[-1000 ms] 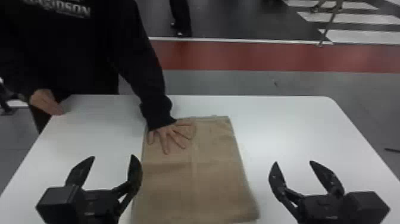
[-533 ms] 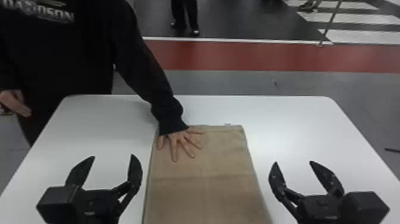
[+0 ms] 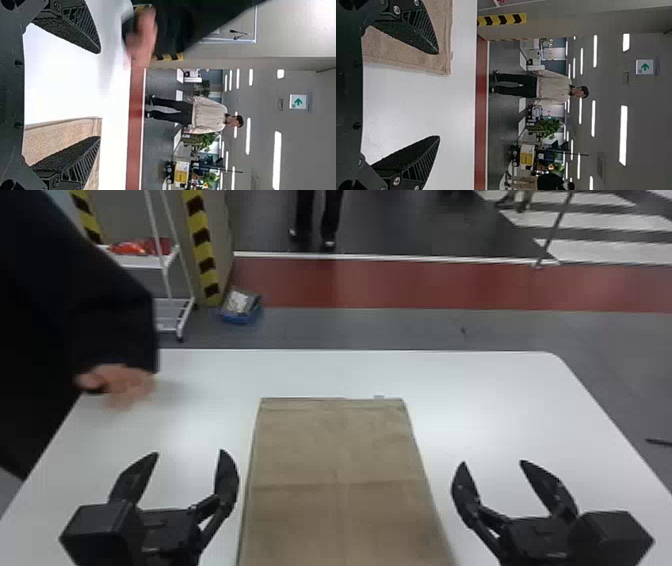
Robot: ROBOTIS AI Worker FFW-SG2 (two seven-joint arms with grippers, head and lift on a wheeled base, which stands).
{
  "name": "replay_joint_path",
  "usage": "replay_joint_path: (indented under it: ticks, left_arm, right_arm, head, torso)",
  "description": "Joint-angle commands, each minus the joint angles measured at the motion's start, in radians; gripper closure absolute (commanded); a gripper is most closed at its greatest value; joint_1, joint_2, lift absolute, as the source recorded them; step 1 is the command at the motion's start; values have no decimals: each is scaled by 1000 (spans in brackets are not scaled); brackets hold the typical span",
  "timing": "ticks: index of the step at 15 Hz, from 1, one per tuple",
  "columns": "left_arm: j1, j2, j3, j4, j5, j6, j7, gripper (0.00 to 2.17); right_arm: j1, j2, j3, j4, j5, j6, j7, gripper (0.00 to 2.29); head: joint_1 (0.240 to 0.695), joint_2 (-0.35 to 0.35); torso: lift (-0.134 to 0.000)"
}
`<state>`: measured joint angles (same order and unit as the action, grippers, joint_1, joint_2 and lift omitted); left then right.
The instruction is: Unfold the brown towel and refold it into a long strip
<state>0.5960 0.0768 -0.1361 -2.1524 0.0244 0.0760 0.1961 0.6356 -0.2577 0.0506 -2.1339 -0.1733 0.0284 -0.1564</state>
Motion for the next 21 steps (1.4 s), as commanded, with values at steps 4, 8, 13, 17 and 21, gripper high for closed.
replay_joint_path:
  ticks: [4,8,13,17,21]
  left_arm:
    - [-19,-2,1,11,0,3,-9,113]
    - [-137,-3,12,68,25,104,-67,117]
    - [-326,-5,43,160,91,334,-207,154]
    - [-466,-6,38,261,106,390,-300,205]
    - [-604,-5,36,371,66,497,-535,205]
  right_arm:
    - [-2,0,0,3,0,2,0,127]
    - [-2,-3,2,3,0,2,0,127]
    - [-10,-14,3,11,-6,2,0,127]
    - [-10,-18,3,14,-6,8,0,127]
    - [-17,-31,8,15,-8,20,0,127]
  head:
    - [695,-63]
    - [695,-68]
    - [695,-86]
    - [695,-96]
    - [695,-132]
  torso:
    - [-103]
    - [-103]
    - [-103]
    - [-103]
    - [-103]
